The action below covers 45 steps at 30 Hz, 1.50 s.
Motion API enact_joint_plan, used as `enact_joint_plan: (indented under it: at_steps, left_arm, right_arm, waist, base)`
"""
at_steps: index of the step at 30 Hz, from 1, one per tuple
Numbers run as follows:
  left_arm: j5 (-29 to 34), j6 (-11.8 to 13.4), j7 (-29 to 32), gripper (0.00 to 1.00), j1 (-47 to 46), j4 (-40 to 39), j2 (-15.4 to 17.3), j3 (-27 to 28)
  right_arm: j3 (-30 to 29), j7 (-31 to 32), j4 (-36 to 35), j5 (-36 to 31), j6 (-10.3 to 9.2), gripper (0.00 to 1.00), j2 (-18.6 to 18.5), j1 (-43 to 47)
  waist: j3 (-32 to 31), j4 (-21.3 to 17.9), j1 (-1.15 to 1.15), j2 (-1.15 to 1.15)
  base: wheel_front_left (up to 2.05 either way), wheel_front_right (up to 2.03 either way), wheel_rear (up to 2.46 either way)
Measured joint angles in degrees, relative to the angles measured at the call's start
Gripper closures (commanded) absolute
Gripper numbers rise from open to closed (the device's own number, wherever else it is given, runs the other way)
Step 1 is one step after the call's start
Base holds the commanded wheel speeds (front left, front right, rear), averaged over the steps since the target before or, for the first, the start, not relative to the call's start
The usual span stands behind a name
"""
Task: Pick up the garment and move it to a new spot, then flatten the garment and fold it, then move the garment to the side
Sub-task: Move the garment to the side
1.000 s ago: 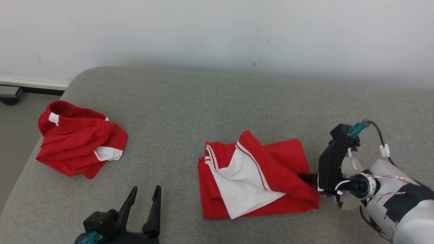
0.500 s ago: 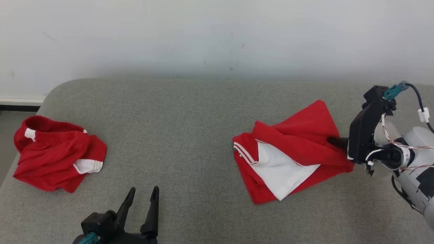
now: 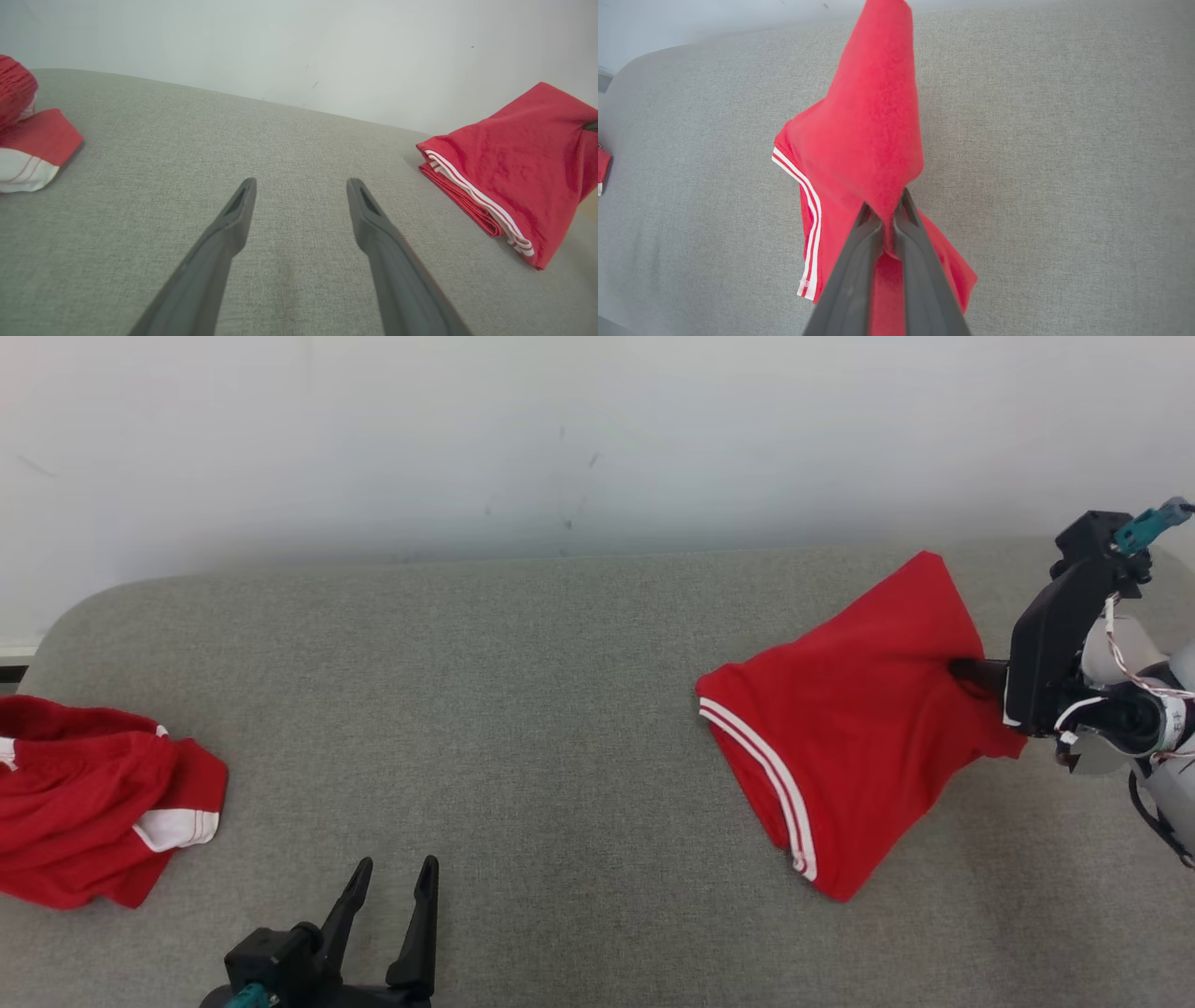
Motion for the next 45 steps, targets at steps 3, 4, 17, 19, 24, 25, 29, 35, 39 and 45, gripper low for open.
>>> enact_joint_plan:
  at_steps: [3, 4, 17, 19, 24, 25, 29, 35, 39, 45]
  left_arm:
    - [0.15, -0.43, 0.00, 0.00, -0.02, -0.11, 0.18, -0.01]
    - [0.15, -0.43, 0.00, 0.00, -0.02, -0.23, 0.30, 0.00]
    - [1.10, -1.07, 0.00, 0.00, -0.69, -1.40, 1.24, -0.34]
    - [1.12, -1.44, 0.00, 0.00, -1.37, -1.67, 1.48, -0.42]
    - [1.18, -1.49, 0.00, 0.00, -1.58, -2.10, 2.21, -0.41]
    - [1.20, -1.49, 0.00, 0.00, -1.58, -2.23, 2.34, -0.41]
    - [1.60, -1.98, 0.00, 0.00, -1.93, -2.54, 2.57, -0.45]
    - [1.66, -2.02, 0.00, 0.00, -3.59, -2.78, 2.57, -0.88]
    - [1.67, -2.50, -0.22, 0.00, -3.86, -2.80, 2.55, -1.04]
    - [1.67, -2.96, -0.22, 0.00, -4.32, -2.75, 2.59, -1.09]
  right_arm:
    - [0.01, 0.46, 0.66, -0.71, -0.24, 1.00, -0.79, -1.12]
    - [0.02, 0.51, 1.08, -0.76, -0.34, 1.00, -0.93, -1.32]
    - [-0.11, 0.62, 5.79, -3.34, -2.32, 1.00, -4.20, -3.44]
    - [-0.12, 0.34, 6.97, -3.87, -2.33, 1.00, -4.78, -4.14]
    - [0.32, -0.80, 8.77, -6.14, -2.52, 1.00, -6.66, -5.81]
    - [0.58, -1.03, 9.05, -6.65, -2.52, 1.00, -6.98, -5.89]
    - [1.67, -2.34, 10.15, -8.69, -3.35, 1.00, -7.40, -6.41]
    - [3.27, -4.69, 12.23, -11.43, -3.85, 1.00, -8.04, -6.50]
    - [4.81, -5.82, 13.21, -14.02, -4.75, 1.00, -8.37, -6.50]
    - [5.61, -7.73, 15.34, -15.82, -5.27, 1.00, -9.09, -6.58]
  waist:
    - [0.37, -0.69, 0.00, 0.00]
    - [0.52, -0.90, 0.00, 0.00]
    - [3.46, -2.46, 0.00, 0.00]
    - [4.02, -2.47, 0.00, 0.00]
    - [5.40, -2.28, 0.00, 0.00]
    - [5.67, -2.22, 0.00, 0.00]
    - [6.77, -1.92, 0.00, 0.00]
    - [8.14, -1.19, 0.00, 0.00]
    - [8.94, -0.56, 0.00, 0.00]
    - [9.82, 0.49, 0.00, 0.00]
  base:
    - [0.00, 0.00, 0.00]
    - [0.00, 0.00, 0.00]
    - [0.00, 0.00, 0.00]
    - [0.00, 0.00, 0.00]
    - [0.00, 0.00, 0.00]
    - [0.00, 0.00, 0.00]
    - [0.00, 0.00, 0.00]
    - [0.00, 0.00, 0.00]
    - [0.00, 0.00, 0.00]
    - [0.00, 0.00, 0.00]
